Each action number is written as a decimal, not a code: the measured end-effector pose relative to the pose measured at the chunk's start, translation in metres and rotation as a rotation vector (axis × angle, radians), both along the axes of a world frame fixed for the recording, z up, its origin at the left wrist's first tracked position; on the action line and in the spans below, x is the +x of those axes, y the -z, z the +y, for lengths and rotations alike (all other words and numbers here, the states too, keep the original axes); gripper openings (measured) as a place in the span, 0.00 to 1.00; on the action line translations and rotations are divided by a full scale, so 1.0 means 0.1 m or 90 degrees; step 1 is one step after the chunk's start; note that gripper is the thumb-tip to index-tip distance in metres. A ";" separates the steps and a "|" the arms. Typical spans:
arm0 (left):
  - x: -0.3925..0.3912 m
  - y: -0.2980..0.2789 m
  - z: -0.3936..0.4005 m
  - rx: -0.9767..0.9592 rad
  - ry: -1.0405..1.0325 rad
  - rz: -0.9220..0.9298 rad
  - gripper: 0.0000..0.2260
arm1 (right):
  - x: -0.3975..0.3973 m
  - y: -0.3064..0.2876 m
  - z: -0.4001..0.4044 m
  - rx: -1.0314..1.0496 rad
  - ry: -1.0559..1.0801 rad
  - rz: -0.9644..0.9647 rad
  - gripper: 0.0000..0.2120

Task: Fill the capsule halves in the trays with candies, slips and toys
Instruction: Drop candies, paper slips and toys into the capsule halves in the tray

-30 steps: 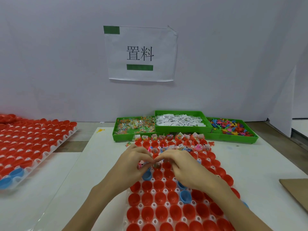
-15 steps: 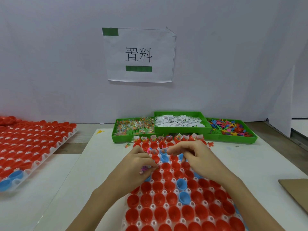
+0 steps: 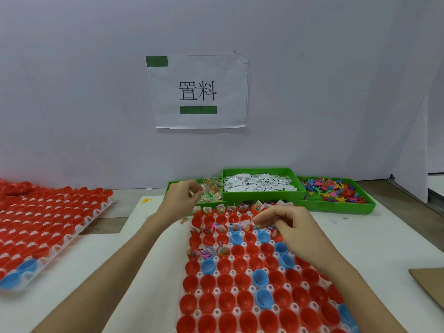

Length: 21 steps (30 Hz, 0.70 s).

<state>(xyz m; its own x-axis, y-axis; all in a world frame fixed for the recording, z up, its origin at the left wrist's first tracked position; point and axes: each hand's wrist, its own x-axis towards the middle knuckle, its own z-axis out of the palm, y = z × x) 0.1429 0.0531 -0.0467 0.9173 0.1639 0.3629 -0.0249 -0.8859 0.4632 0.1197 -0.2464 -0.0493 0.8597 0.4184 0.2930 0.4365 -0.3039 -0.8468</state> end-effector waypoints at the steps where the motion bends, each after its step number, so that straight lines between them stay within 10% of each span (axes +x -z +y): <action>1: 0.13 0.01 0.07 0.042 -0.006 0.031 0.10 | 0.01 0.01 -0.01 0.002 0.005 -0.004 0.25; 7: 0.57 0.09 0.25 0.231 0.130 0.188 0.17 | 0.07 0.04 -0.07 0.009 0.027 -0.034 0.25; 13: 0.71 0.14 0.31 0.258 0.108 0.145 0.03 | 0.09 0.03 -0.09 0.008 0.052 -0.041 0.25; 21: 0.28 0.00 0.26 0.068 0.000 -0.144 0.03 | 0.11 0.05 -0.13 -0.009 0.074 -0.037 0.23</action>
<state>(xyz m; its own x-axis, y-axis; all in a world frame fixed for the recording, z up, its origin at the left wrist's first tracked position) 0.1707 0.0795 -0.0466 0.8111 0.1132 0.5738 -0.1178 -0.9293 0.3499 0.1307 -0.2592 -0.0539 0.8845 0.3218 0.3379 0.4455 -0.3675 -0.8164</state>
